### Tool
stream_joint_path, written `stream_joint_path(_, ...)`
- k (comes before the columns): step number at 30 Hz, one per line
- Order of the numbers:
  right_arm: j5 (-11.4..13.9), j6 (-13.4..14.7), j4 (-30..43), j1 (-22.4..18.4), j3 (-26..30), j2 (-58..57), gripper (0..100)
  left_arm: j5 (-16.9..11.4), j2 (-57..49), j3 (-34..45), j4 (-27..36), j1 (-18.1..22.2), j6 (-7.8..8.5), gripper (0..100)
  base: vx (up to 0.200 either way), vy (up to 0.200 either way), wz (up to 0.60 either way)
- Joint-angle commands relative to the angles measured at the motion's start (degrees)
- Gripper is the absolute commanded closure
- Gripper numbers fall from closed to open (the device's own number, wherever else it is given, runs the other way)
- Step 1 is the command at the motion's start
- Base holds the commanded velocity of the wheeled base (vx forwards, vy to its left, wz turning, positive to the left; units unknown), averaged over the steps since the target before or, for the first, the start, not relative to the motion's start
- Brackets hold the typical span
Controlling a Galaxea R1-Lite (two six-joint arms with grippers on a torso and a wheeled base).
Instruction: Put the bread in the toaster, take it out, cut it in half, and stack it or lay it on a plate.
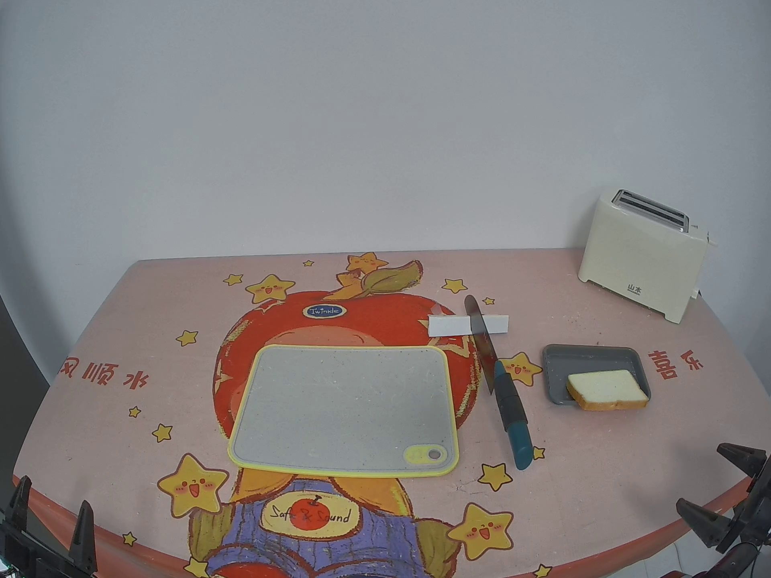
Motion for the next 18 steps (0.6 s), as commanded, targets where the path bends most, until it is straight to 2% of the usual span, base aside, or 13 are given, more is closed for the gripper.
stream_joint_path(1,0.7,0.6,0.1,2.8,1.1,4.4,0,0.0,-0.5,1.0,0.0,0.0,-0.01,0,0.000,0.000,0.00)
stream_joint_path(3,0.7,1.5,-0.2,3.0,1.6,4.9,0,0.0,-0.5,1.0,0.0,0.0,0.08,0,0.000,0.000,0.00)
stream_joint_path(4,1.4,5.5,-0.4,3.1,1.7,6.6,0,0.0,-0.5,1.0,0.0,0.0,-0.01,0,0.000,0.000,0.00)
stream_joint_path(5,2.1,7.4,-0.7,3.2,1.7,7.0,0,0.0,-0.5,1.0,0.0,0.0,-0.01,0,0.000,0.000,0.00)
stream_joint_path(7,5.2,12.2,-0.7,3.9,1.0,7.4,0,0.0,-0.5,1.0,0.0,0.0,-0.01,0,0.000,0.000,0.00)
stream_joint_path(8,7.7,15.2,-0.9,4.3,0.1,7.5,0,0.0,-0.5,1.0,0.0,0.0,-0.01,0,0.000,0.000,0.00)
stream_joint_path(11,13.8,23.1,-0.6,4.9,-4.8,9.7,0,0.0,-0.5,1.0,0.0,0.0,-0.01,0,0.000,0.000,0.00)
stream_joint_path(12,15.1,24.8,-0.6,5.0,-5.9,10.8,0,0.1,-0.5,1.0,0.0,0.0,-0.01,0,0.000,0.000,0.00)
stream_joint_path(14,16.0,26.5,-1.0,5.3,-6.7,12.8,0,0.0,-0.5,1.0,0.0,0.0,-0.01,0,0.000,0.000,0.00)
stream_joint_path(16,16.1,26.9,-0.9,6.1,-5.9,14.1,0,0.1,-0.5,1.0,0.0,0.0,-0.01,0,0.000,0.000,0.00)
stream_joint_path(18,16.2,28.5,-1.1,6.7,-4.5,14.9,0,0.0,-0.5,1.0,0.0,0.0,-0.01,0,0.000,0.000,0.00)
